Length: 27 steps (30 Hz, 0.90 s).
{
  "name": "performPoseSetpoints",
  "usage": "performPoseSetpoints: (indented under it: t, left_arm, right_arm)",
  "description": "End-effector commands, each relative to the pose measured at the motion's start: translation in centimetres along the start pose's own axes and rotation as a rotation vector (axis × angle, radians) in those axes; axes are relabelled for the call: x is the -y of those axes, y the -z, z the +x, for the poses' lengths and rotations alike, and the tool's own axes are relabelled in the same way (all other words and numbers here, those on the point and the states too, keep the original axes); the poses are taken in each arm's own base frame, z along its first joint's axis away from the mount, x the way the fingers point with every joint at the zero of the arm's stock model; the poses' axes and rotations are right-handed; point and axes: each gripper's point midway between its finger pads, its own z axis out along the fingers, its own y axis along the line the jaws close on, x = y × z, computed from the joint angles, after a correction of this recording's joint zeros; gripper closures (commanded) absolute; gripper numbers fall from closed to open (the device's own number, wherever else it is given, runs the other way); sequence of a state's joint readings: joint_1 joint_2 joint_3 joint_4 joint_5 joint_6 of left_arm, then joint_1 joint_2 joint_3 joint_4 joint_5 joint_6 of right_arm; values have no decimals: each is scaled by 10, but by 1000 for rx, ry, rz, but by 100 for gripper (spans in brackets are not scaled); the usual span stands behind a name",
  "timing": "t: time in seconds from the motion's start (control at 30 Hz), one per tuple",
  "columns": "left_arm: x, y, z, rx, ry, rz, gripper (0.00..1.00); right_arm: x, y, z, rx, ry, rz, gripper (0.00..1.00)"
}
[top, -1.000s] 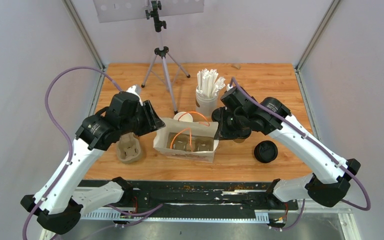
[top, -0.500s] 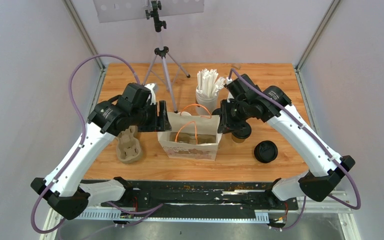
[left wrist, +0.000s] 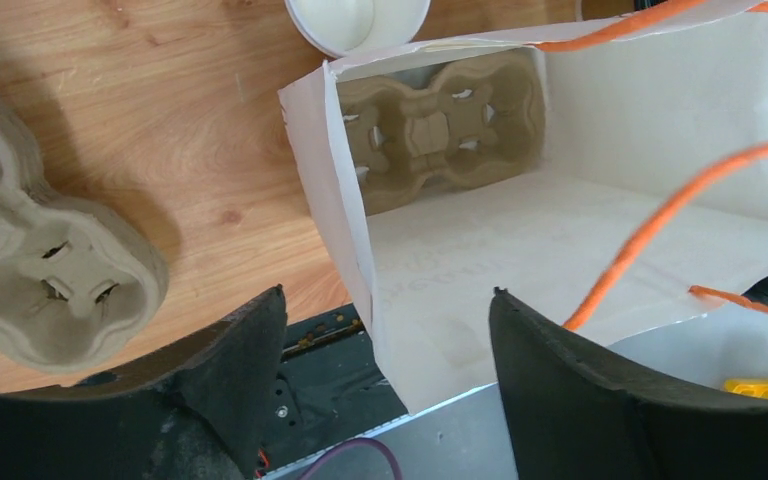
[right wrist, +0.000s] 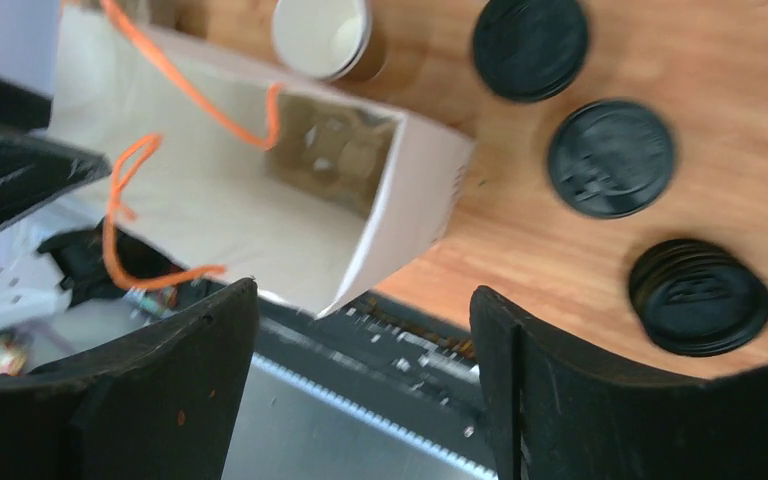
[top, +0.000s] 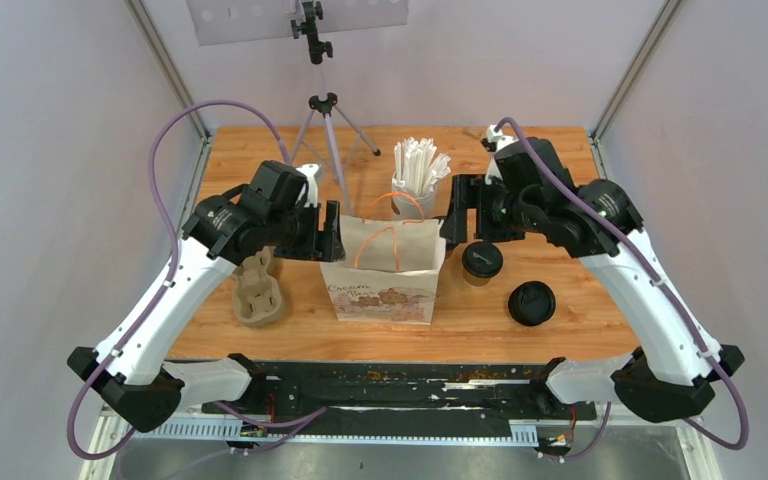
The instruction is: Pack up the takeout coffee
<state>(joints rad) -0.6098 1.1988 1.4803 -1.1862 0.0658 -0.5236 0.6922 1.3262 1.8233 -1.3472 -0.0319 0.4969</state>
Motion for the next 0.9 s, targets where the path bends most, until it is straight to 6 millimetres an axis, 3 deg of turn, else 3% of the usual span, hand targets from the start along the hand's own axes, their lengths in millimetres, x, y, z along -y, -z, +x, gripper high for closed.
performPoseSetpoints:
  t: [0.0, 0.03, 0.13, 0.23, 0.57, 0.7, 0.87]
  left_arm:
    - [2, 14, -18, 74, -45, 1, 12]
    - [2, 16, -20, 83, -47, -2, 2]
    - [4, 20, -25, 96, -64, 3, 0]
    - [6, 25, -28, 107, -75, 10, 0]
    - [-1, 40, -27, 199, -57, 19, 0]
    - [3, 40, -19, 169, -87, 50, 1]
    - [2, 39, -13, 153, -99, 59, 3]
  right_arm:
    - [40, 26, -45, 299, 63, 182, 23]
    - [47, 31, -51, 347, 79, 204, 23]
    - [64, 40, -61, 420, 82, 247, 22]
    - [80, 32, -57, 408, 119, 262, 19]
    - [152, -61, 1, 136, 213, 348, 11]
    - [163, -94, 10, 114, 207, 282, 0]
    - [162, -122, 17, 111, 240, 201, 4]
